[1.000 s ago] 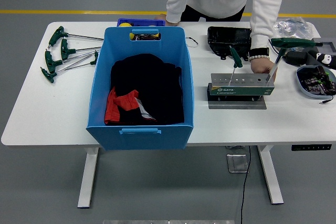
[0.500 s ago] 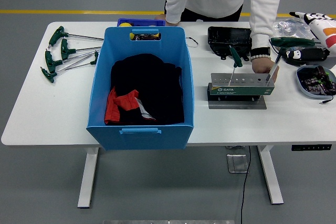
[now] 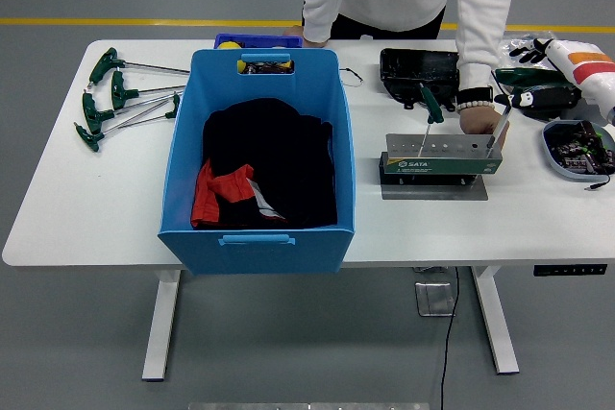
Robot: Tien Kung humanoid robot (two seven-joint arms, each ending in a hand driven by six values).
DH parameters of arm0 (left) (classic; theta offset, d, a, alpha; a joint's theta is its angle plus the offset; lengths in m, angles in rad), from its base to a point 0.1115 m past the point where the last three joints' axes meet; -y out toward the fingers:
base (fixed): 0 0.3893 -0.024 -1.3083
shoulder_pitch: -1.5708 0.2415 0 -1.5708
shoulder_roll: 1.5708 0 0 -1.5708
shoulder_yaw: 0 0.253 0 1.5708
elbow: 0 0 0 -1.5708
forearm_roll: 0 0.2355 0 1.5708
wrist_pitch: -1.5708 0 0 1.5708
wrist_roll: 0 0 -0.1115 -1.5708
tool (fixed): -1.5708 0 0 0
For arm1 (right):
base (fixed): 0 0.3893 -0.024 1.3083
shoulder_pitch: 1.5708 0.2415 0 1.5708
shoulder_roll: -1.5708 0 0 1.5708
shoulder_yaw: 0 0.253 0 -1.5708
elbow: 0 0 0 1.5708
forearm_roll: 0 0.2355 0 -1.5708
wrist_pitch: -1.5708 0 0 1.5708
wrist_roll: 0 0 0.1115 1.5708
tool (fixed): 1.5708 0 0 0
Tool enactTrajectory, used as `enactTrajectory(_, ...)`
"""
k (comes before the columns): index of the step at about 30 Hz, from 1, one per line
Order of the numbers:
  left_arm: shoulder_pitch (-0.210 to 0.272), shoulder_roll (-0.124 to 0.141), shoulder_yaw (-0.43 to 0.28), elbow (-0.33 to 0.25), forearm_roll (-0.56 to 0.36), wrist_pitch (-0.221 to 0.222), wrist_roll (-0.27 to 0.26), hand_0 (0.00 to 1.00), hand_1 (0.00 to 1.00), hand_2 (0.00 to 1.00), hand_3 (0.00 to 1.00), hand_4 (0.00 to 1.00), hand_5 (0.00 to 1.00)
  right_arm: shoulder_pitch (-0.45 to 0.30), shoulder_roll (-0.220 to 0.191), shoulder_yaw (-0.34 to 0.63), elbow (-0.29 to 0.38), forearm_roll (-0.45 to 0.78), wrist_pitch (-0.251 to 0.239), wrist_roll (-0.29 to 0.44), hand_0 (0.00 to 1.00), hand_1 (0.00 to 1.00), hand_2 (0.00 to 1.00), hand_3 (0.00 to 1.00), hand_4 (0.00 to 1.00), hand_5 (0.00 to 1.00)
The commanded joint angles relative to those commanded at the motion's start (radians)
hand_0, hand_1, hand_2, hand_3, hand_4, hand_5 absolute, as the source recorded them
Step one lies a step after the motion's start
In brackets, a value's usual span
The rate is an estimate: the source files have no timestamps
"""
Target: Lift tool from toolbox,place it in box,lift tool from toolbox,place it in box
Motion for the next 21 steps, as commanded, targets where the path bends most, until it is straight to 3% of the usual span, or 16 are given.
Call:
enactTrajectory(2,-0.002,0.000,0.005,0.000,-0.003,0.001,-0.001,0.723,0.816,0.883,0.887,0.998,0.736,0.016,0.009,-0.021,-0.021,0.003,0.003,-0.003,0.623,0.567,0.585,0.678,0.998,0.709)
enactTrajectory(3,-0.002,0.001,0.006,0.000,-0.004,0.001,-0.001,0.720,0.814,0.881,0.886,0.998,0.734,0.023,0.013,-0.032,-0.032,0.006,0.006,-0.005,0.571,0.505,0.500,0.633,0.998,0.732)
enactTrajectory(8,-0.007,0.002,0.008,-0.002,-0.002,0.004,-0.002,0.720,0.814,0.881,0.886,0.998,0.734,0.049,0.029,-0.072,-0.077,0.006,0.027,-0.025,0.571,0.505,0.500,0.633,0.998,0.732)
enactTrajectory(9,-0.007,0.002,0.010,-0.002,-0.003,0.004,-0.003,0.720,0.814,0.881,0.884,0.998,0.734,0.052,0.030,-0.079,-0.081,0.004,0.030,-0.029,0.521,0.429,0.409,0.533,0.998,0.801)
enactTrajectory(14,-0.011,0.003,0.016,-0.002,-0.007,0.007,-0.005,0.720,0.814,0.881,0.884,0.998,0.734,0.060,0.037,-0.102,-0.094,-0.013,0.029,-0.043,0.521,0.429,0.409,0.533,0.998,0.801)
enactTrajectory(15,-0.011,0.004,0.019,-0.003,-0.010,0.008,-0.006,0.712,0.811,0.875,0.882,0.998,0.735,0.062,0.040,-0.107,-0.099,-0.014,0.028,-0.045,0.442,0.357,0.329,0.429,0.998,0.858)
enactTrajectory(20,-0.016,0.006,0.023,-0.006,-0.009,0.012,-0.006,0.712,0.811,0.875,0.882,0.998,0.735,0.070,0.057,-0.131,-0.124,-0.007,0.011,-0.054,0.442,0.357,0.329,0.429,0.998,0.858)
enactTrajectory(21,-0.016,0.006,0.023,-0.006,-0.007,0.012,-0.005,0.709,0.809,0.875,0.880,0.998,0.733,0.070,0.058,-0.132,-0.126,-0.007,0.010,-0.055,0.358,0.281,0.270,0.346,0.998,0.887)
